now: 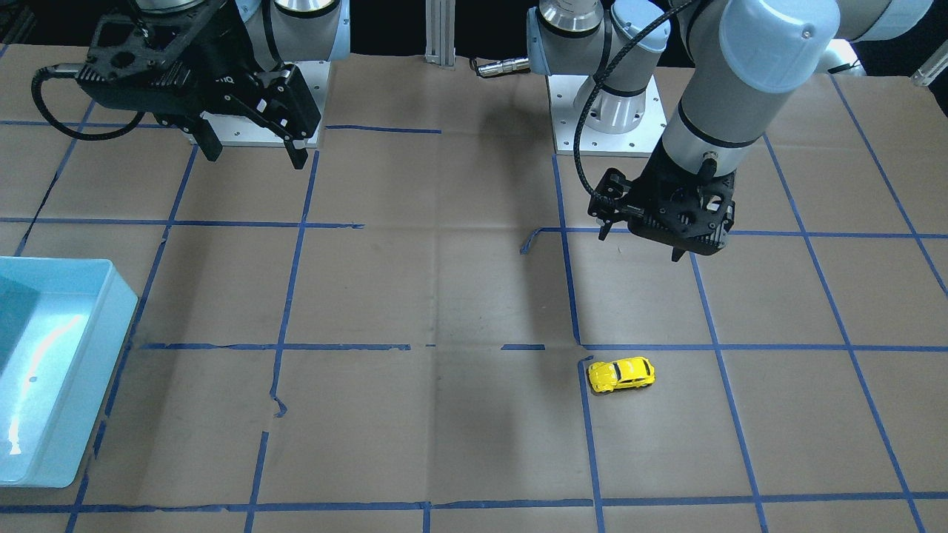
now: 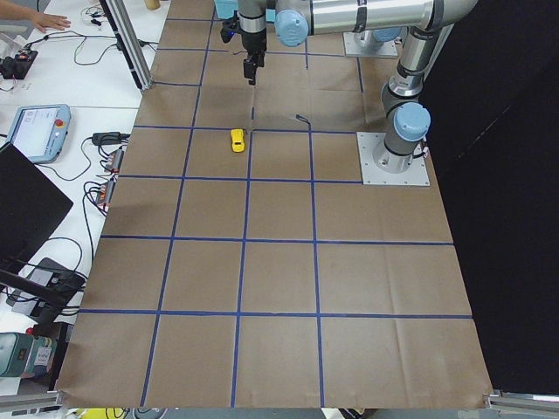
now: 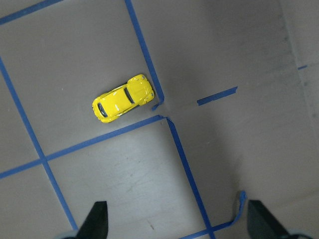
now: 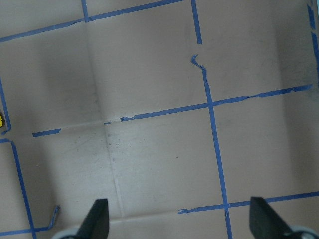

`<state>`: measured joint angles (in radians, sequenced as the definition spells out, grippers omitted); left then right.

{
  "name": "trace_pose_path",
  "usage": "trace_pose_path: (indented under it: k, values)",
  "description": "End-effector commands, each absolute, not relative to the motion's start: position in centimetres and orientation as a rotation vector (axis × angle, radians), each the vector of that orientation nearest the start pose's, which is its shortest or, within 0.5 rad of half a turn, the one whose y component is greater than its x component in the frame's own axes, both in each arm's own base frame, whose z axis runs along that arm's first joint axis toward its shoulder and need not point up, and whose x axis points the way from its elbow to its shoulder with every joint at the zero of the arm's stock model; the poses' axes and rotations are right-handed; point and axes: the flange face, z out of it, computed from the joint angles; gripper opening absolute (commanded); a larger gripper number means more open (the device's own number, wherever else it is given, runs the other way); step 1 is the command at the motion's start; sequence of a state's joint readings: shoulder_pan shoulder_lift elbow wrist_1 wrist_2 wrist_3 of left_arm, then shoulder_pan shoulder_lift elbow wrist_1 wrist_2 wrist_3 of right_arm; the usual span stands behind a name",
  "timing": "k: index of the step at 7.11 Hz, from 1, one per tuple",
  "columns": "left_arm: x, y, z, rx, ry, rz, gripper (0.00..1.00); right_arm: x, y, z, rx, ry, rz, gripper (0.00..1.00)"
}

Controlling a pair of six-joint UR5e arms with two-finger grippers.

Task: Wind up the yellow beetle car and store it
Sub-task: 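Move the left gripper toward the yellow beetle car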

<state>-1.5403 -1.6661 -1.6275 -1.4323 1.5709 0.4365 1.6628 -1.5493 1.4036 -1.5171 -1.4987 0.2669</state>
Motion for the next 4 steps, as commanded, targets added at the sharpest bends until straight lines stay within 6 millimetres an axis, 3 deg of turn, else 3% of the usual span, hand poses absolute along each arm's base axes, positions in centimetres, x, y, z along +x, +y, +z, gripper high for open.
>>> trace_pose_path:
  k: [1, 3, 4]
  values:
    - [-10.0, -53.7, 38.9, 1.209, 2.919, 0.095, 0.97, 18.6, -49.1, 55.5, 0.261, 3.041, -0.119, 1.00]
    - [-7.2, -54.5, 36.0, 1.550, 2.759, 0.043, 0.97, 18.7, -49.0, 55.4, 0.257, 3.042, -0.116, 1.00]
    - [-7.5, -54.5, 32.4, 1.752, 2.623, 0.012, 0.97, 18.8, -49.0, 55.3, 0.254, 3.041, -0.114, 1.00]
